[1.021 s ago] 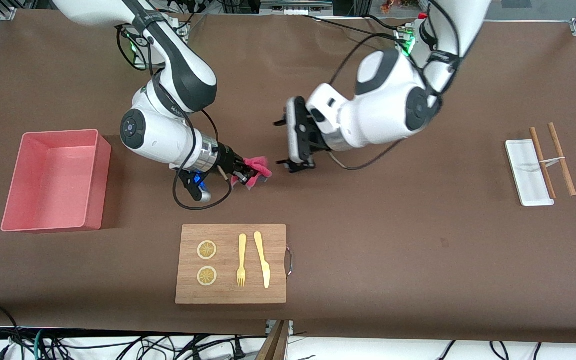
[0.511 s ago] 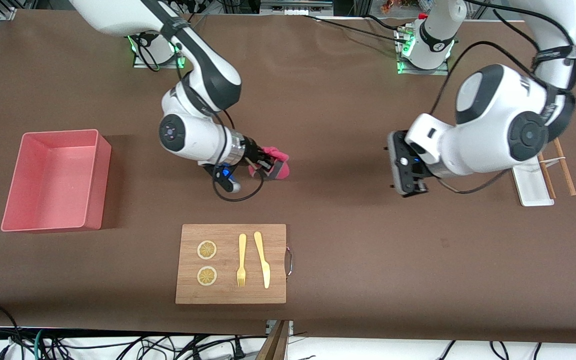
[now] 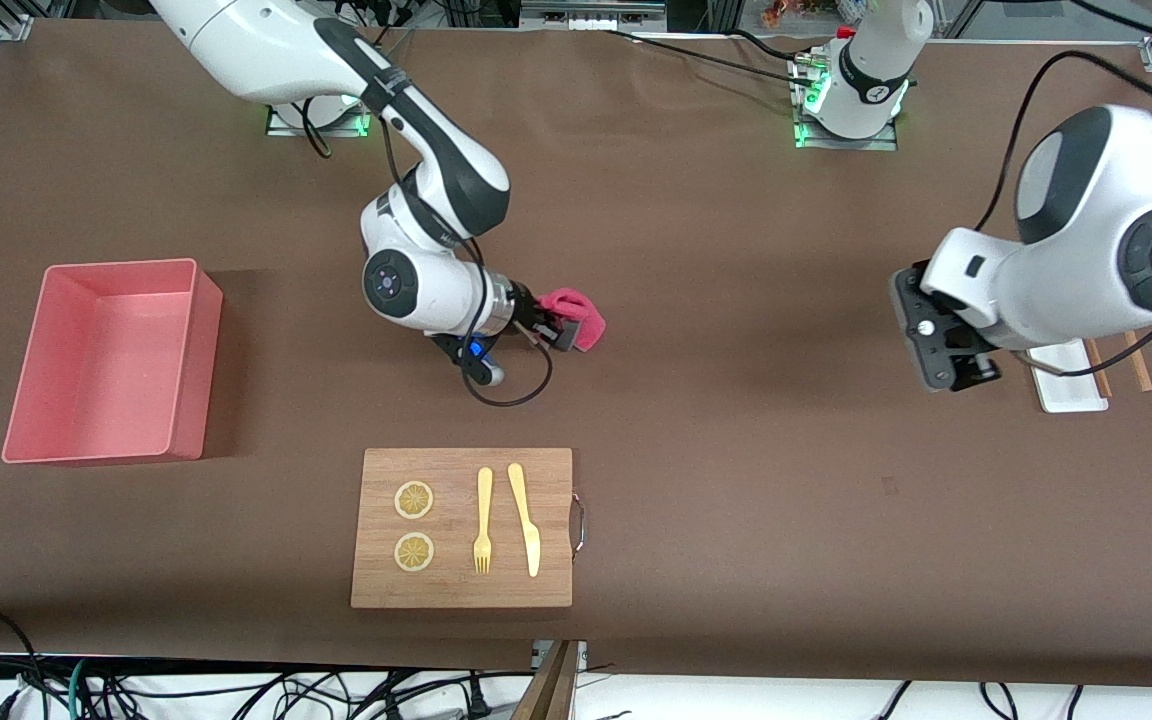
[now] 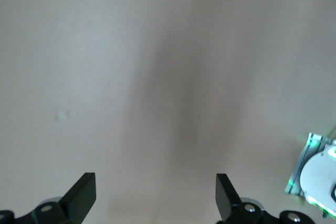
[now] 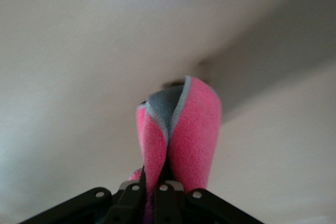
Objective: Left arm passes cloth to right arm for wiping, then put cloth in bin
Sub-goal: 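Move the cloth with the right gripper while the left gripper withdraws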
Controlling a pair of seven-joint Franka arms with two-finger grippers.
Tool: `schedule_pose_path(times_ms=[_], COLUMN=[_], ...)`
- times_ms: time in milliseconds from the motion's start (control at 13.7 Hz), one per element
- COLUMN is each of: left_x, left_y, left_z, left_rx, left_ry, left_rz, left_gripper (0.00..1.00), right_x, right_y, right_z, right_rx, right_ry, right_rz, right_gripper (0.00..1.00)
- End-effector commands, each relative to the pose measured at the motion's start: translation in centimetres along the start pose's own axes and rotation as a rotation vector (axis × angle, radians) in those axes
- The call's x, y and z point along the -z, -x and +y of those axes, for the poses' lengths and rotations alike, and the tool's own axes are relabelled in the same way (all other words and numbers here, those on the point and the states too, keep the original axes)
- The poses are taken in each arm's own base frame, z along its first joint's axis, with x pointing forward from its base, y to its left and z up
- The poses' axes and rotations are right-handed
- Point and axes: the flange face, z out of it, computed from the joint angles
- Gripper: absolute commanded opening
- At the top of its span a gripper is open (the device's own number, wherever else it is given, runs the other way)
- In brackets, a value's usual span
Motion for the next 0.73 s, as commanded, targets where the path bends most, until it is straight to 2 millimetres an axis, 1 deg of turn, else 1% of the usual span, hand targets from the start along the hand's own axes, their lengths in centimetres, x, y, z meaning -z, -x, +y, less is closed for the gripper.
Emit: schedule_pose_path(times_ms=[0,73,146,219,292,365,438,511,584,657], left_x=[2.0,2.7,3.9,4.7,5.3,5.9,6.9,7.4,7.6,7.4], left_y=[2.7,3.5,4.8,4.1,4.1,4.7,5.5,6.1,6.3,6.3], left_z=[0.6,-0.1,-0.3,0.1,0.4,1.2,2.3,3.7,4.8,5.5], left_rx=[0.043,0.063,0.104,0.135,0.172,0.235,0.352,0.512,0.668,0.799], left_ry=[-0.049,-0.099,-0.157,-0.21,-0.232,-0.237,-0.253,-0.256,-0.251,-0.243], left_rz=[-0.015,0.011,0.025,0.034,0.033,0.046,0.059,0.081,0.107,0.119], left_gripper=[1.0,1.0,1.0,1.0,1.0,1.0,1.0,1.0,1.0,1.0], right_x=[2.0,3.0,3.6,4.2,5.1,6.2,7.7,9.4,10.5,11.9], right_y=[-4.4,-6.5,-8.9,-11.1,-12.9,-14.4,-15.8,-17.1,-18.4,-19.4], right_z=[3.2,4.8,6.5,8.1,9.6,10.9,12.4,14.0,15.4,16.6], right_rx=[0.061,0.084,0.106,0.143,0.168,0.195,0.226,0.262,0.3,0.346], right_ry=[0.094,0.141,0.18,0.212,0.233,0.247,0.264,0.284,0.306,0.332], right_rz=[0.001,0.015,0.027,0.034,0.034,0.029,0.019,0.014,0.013,0.025], right_gripper=[0.0,0.0,0.0,0.0,0.0,0.0,0.0,0.0,0.0,0.0])
